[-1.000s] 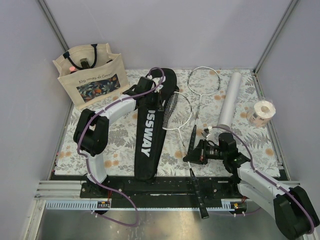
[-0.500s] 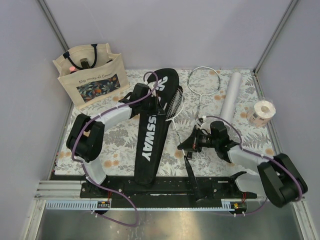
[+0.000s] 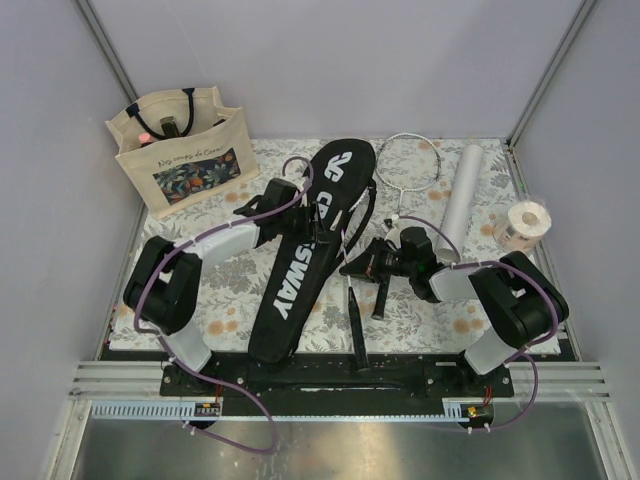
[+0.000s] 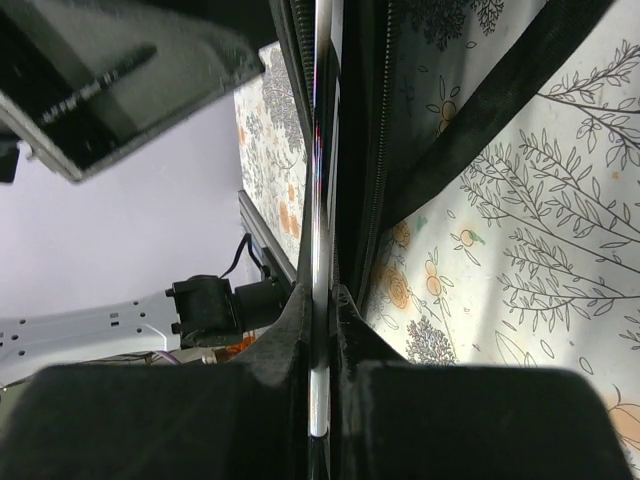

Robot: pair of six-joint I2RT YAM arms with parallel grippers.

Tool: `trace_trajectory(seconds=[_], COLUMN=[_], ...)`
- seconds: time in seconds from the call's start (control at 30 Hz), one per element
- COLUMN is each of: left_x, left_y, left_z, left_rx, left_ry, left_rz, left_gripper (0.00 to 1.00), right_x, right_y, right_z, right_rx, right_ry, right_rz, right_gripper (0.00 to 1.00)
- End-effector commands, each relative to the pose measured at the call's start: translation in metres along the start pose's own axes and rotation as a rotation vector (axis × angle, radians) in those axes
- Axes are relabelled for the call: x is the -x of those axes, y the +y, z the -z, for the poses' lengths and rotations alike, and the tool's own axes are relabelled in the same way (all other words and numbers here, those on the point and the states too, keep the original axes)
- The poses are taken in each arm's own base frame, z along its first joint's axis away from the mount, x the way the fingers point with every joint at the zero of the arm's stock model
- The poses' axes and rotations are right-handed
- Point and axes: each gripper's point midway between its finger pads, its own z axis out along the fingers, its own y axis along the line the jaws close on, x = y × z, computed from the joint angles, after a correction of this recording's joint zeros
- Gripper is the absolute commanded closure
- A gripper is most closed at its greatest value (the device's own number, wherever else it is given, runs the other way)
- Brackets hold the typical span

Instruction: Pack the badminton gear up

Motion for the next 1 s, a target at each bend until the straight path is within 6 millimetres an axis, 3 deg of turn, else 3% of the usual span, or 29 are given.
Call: trace_trajectory(seconds=[0.0,0.3,0.67,0.83,0.97], left_x=[-0.009,-0.058,-0.082,-0.091,-0.092], left_y=[0.012,-0.006,0.005,0.011,0.008], left_z=[0.034,0.048,0.025,0.015,0.016], left_rx=[0.187,0.23,0.318,0.327,0.312], left_ry=[-0.052,-0.046,-0.014,0.007,-0.001], left_rz=[-0.131,-0.274,-0.325,-0.333,-0.327], left_gripper=[0.41,0.35,0.34,0.42,0.67], right_x=[0.023,0.023,0.022,0.021,0.021], right_y=[0.038,0.039,0.038,0.038,0.037], right_z=[-0.006,-0.006,-0.005,-0.004,-0.004], right_rx=[0.114,0.109,0.111,0.111,0.109], right_ry=[-0.075,-0.071,-0.07,-0.07,-0.07], right_rz=[0.135,0.136,0.131,0.131,0.132], right_gripper=[1.0,1.0,1.0,1.0,1.0])
